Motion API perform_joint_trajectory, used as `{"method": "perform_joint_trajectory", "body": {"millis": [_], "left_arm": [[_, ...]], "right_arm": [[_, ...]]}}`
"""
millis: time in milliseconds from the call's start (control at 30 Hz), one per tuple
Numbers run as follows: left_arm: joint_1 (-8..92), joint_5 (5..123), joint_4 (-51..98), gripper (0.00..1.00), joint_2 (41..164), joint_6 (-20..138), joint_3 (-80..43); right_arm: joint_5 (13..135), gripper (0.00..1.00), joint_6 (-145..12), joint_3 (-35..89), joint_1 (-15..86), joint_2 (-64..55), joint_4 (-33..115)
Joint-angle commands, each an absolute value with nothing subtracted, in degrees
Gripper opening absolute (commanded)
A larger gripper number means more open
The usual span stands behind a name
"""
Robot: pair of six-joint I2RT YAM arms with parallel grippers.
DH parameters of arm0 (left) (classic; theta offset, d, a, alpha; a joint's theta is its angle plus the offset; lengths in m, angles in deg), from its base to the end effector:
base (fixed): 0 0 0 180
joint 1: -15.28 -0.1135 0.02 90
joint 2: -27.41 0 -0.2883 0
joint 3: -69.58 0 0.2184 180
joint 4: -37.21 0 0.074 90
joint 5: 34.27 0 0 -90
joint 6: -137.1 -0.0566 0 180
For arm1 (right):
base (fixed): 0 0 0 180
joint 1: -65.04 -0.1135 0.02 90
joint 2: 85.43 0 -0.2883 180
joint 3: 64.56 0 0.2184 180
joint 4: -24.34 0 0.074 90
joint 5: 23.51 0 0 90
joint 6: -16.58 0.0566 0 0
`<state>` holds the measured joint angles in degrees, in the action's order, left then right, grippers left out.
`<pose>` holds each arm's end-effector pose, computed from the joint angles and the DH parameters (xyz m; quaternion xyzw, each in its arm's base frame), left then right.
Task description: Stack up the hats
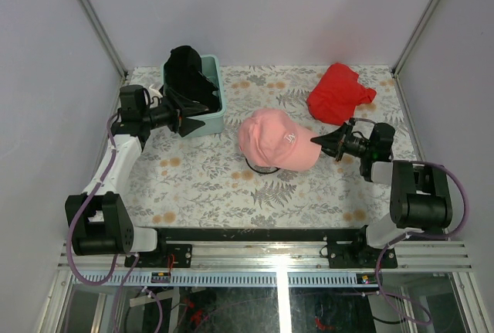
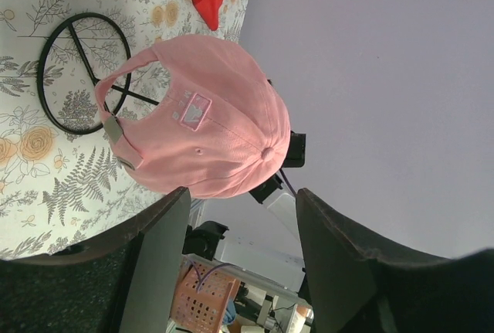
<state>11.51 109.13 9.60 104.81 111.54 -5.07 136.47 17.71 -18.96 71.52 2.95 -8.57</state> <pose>0.2706 -0.0277 0.3299 -0.2496 0.7671 -0.5608 0.1865 0.2685 0.0230 0.2373 0.2287 0.6907 0.6795 0.0944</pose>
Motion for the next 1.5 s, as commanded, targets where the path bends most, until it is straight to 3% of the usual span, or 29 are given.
{"method": "perform_joint_trajectory", "body": {"millis": [0,133,233,433,467,733,1167,1467], "left_arm": [[11.90,108.73,8.41,0.56,103.91,110.30,-4.81],[11.92,108.66,8.16,0.56,103.92,110.03,-4.95],[11.88,108.55,8.04,0.56,103.92,109.88,-5.14],[11.83,108.44,7.73,0.56,103.88,109.69,-5.36],[11.81,108.38,7.72,0.56,103.81,109.68,-5.30],[11.84,108.11,7.64,0.57,103.47,109.59,-4.98],[8.44,105.96,3.80,0.63,105.99,106.75,-10.99],[5.77,82.58,-9.61,0.67,118.25,90.27,-33.97]], "right_arm": [[134.05,0.06,29.55,-22.28,71.63,6.92,-24.17],[133.47,0.06,35.89,-22.31,71.63,9.57,-33.19],[133.24,0.13,34.19,-21.46,71.78,8.69,-30.53],[131.01,0.29,10.02,-16.37,73.07,1.76,4.06],[130.74,0.36,6.70,-14.88,73.23,0.98,9.23],[127.69,0.53,-3.40,-10.82,76.22,-0.64,24.93],[117.48,0.58,-25.01,-2.99,81.66,-2.51,52.00],[108.66,0.63,-33.70,5.54,82.23,-7.07,65.49]]}}
